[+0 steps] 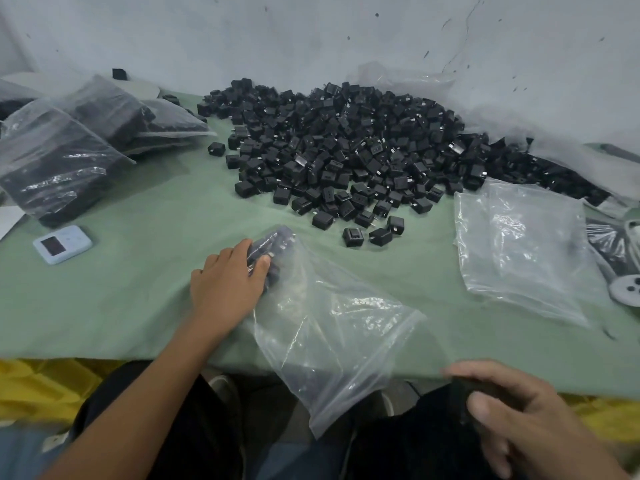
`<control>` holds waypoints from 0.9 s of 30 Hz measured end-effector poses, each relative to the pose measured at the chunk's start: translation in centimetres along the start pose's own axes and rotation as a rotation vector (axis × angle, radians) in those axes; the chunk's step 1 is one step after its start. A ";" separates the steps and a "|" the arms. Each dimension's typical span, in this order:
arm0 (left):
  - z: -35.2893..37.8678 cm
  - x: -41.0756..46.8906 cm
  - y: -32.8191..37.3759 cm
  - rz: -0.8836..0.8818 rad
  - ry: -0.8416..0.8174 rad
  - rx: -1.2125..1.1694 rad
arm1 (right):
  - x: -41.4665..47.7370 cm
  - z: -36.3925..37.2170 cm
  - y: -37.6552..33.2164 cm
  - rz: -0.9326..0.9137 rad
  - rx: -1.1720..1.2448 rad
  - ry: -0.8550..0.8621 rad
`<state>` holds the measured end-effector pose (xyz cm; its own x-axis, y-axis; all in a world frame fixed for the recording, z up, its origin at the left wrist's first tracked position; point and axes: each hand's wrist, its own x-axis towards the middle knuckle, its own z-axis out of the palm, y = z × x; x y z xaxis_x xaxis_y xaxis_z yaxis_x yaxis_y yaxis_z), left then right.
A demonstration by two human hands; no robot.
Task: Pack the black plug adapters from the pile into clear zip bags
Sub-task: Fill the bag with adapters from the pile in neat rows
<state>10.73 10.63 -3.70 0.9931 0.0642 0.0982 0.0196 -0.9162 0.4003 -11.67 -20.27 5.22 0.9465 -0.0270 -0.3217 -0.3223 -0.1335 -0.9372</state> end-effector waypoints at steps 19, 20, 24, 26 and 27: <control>-0.2 -0.1 0.2 0.021 -0.017 0.018 | 3.1 8.3 1.6 -0.043 0.189 0.126; -0.2 0.0 0.2 0.020 -0.019 0.017 | 3.8 9.0 1.3 0.001 0.366 0.093; -0.3 -0.1 0.2 0.022 -0.025 0.027 | 7.2 10.7 1.0 0.176 0.997 0.018; -0.3 -0.1 0.3 0.025 -0.024 0.032 | 9.1 10.9 0.9 0.186 1.152 -0.019; -0.3 -0.1 0.3 0.028 -0.022 0.029 | 10.2 11.1 0.9 0.192 1.178 -0.053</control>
<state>10.59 10.52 -3.30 0.9956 0.0302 0.0887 -0.0048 -0.9287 0.3707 -2.49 -9.66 -0.38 0.8880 0.0978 -0.4494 -0.3028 0.8597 -0.4114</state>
